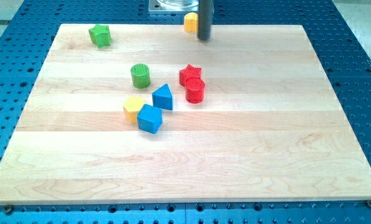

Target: Place the arm at the right side of the yellow heart

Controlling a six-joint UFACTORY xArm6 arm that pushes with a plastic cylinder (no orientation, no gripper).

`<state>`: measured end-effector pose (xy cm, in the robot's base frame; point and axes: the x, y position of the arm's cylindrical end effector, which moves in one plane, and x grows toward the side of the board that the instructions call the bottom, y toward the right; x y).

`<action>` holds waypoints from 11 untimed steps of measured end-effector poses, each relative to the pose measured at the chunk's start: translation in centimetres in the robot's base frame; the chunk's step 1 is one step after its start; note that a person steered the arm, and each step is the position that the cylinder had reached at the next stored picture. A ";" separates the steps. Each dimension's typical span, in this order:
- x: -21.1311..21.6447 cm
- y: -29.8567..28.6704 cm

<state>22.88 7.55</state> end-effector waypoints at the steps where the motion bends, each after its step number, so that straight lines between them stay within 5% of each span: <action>1: -2.4 3.6; 11: -3.7 0.3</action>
